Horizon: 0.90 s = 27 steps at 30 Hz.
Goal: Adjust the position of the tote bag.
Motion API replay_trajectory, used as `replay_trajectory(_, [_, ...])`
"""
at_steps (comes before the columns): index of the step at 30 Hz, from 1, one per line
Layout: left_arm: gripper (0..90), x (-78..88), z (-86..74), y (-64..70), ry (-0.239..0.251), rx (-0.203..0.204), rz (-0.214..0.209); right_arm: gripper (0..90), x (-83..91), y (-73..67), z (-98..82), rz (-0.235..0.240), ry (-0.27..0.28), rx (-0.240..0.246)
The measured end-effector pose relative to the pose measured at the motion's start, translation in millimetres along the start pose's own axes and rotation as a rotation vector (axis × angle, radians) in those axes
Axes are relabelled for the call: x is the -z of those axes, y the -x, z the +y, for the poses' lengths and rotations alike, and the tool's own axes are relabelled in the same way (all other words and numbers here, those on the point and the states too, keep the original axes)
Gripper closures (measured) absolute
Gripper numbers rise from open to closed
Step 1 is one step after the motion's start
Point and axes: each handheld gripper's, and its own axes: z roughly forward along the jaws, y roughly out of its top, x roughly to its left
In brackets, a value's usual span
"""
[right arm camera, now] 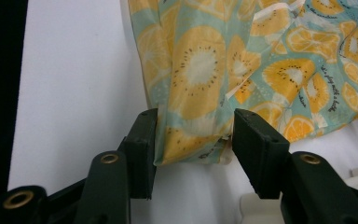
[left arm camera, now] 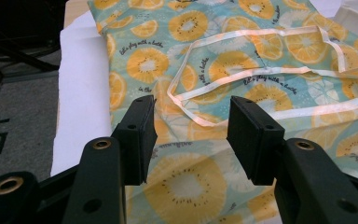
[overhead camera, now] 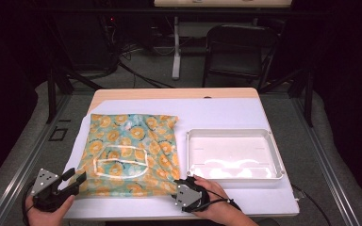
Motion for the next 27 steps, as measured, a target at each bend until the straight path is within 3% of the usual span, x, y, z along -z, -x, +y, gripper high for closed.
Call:
replay_trajectory(2, [51.2, 1.6, -0.9, -0.5, 0.001, 0.001, 0.003, 52.4, -0.7, 1.9, 1.6, 0.004, -0.015, 0.021])
replay_trajectory(6, [51.2, 4.5, -2.4, -1.7, 0.000, 0.006, 0.010, 55.8, -6.4, 1.0, 2.7, 0.009, -0.004, 0.009])
replay_trajectory(11, [51.3, 6.2, -3.4, -2.1, 0.003, 0.007, 0.012, 60.5, -8.1, 1.7, 5.4, 0.017, -0.040, 0.038])
replay_trajectory(20, [51.3, 5.9, -3.8, -1.9, 0.000, 0.006, 0.010, 75.0, -8.4, 2.5, 5.5, 0.039, -0.036, 0.015])
replay_trajectory(27, [51.2, 5.2, -4.3, -2.7, -0.010, 0.010, 0.011, 86.0, -6.8, 8.7, 7.4, 0.079, -0.032, -0.036])
